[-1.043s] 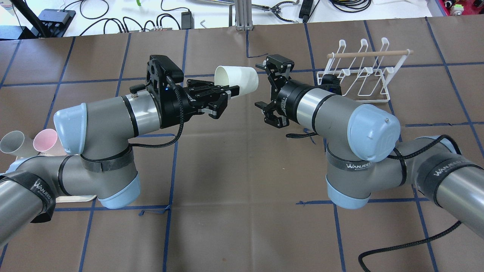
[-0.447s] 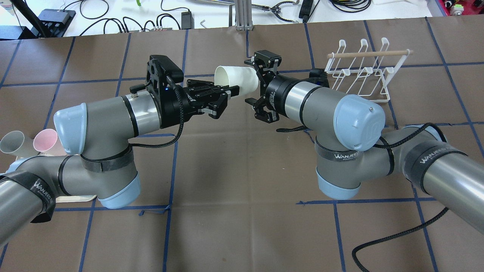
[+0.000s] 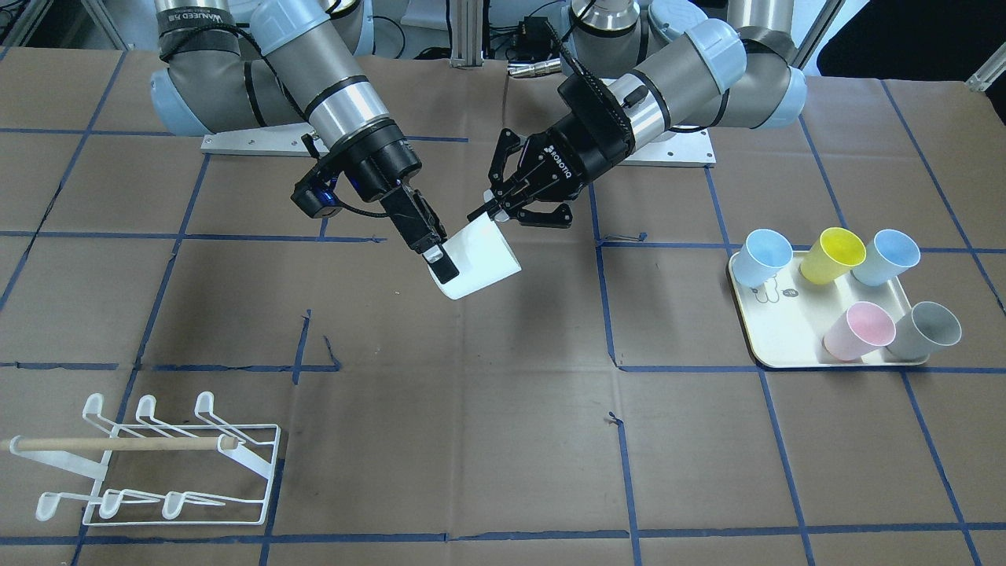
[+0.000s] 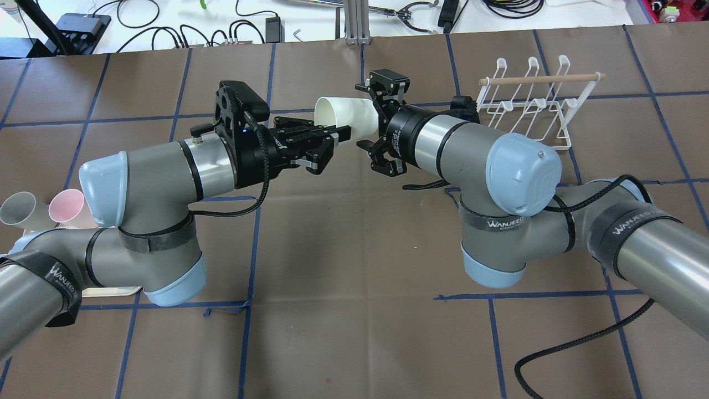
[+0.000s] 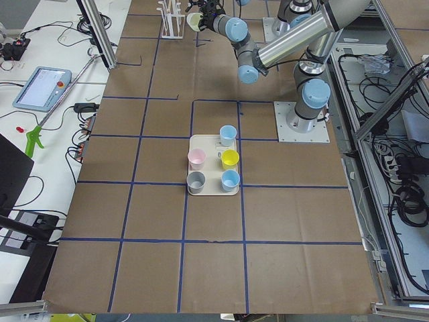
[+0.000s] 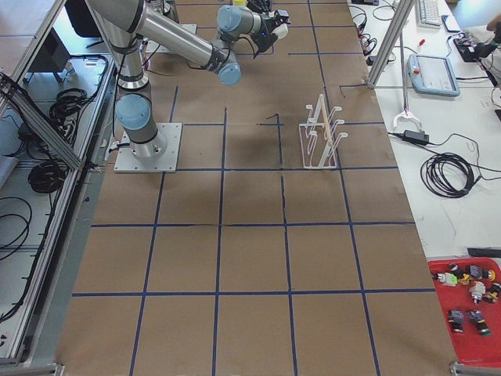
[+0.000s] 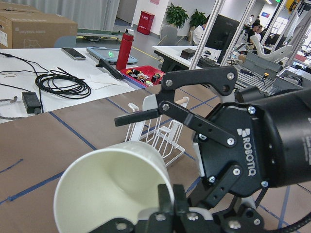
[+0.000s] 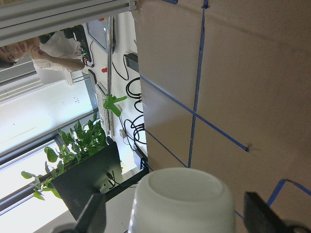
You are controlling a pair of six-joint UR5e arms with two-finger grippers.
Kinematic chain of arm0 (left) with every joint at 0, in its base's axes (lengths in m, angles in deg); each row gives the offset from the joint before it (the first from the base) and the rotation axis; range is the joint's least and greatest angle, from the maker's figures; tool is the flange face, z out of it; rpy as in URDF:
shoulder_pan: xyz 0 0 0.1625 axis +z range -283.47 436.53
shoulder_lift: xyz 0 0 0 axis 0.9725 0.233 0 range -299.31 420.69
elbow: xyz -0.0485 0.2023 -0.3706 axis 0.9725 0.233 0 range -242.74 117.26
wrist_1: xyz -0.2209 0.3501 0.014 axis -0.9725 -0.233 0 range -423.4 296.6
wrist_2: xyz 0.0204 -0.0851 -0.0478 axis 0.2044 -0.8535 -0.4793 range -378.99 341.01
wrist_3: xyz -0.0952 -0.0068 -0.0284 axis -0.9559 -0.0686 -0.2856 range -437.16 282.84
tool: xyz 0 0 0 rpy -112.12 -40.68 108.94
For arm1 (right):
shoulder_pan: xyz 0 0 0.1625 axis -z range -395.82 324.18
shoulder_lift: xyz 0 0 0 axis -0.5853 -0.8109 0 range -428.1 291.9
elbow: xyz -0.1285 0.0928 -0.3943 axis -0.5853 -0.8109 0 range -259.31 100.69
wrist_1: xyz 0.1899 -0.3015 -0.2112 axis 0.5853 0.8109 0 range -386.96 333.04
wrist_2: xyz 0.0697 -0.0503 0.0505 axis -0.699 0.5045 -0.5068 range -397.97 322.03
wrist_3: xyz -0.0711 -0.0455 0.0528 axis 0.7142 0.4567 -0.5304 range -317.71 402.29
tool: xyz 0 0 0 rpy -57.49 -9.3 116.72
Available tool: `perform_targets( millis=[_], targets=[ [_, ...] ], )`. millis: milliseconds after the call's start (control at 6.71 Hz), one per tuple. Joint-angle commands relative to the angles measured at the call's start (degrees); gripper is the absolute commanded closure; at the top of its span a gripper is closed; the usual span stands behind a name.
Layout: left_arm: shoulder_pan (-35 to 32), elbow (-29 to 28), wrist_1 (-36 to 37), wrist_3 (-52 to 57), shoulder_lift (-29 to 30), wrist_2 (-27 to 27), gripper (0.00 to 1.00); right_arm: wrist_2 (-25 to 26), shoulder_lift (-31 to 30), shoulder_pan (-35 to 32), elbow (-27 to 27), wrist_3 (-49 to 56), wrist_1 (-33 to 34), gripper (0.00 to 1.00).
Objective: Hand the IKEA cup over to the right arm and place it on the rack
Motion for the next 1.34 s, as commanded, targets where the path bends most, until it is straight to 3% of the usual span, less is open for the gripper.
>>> perform_targets(
  millis=[0,894,1043,1192],
  targets=[
    [-0.01,0.0,0.02,-0.6,-0.09,0.0,0.99,0.0,0.79,-1.02,-0.05,0.0,0.02,0.0],
    [-0.1,0.0,0.02,-0.77,-0.18,0.0,0.98,0.09,2.03,-1.39,-2.42,0.08,-0.86,0.0],
    [-0.1,0.0,0.02,-0.86,-0.09,0.0,0.98,0.09,1.94,-1.39,-2.42,0.52,-0.86,0.12],
    [-0.1,0.0,0.02,-0.86,-0.18,0.0,0.98,-0.09,2.03,-1.39,-2.42,0.7,-0.86,0.32]
  ],
)
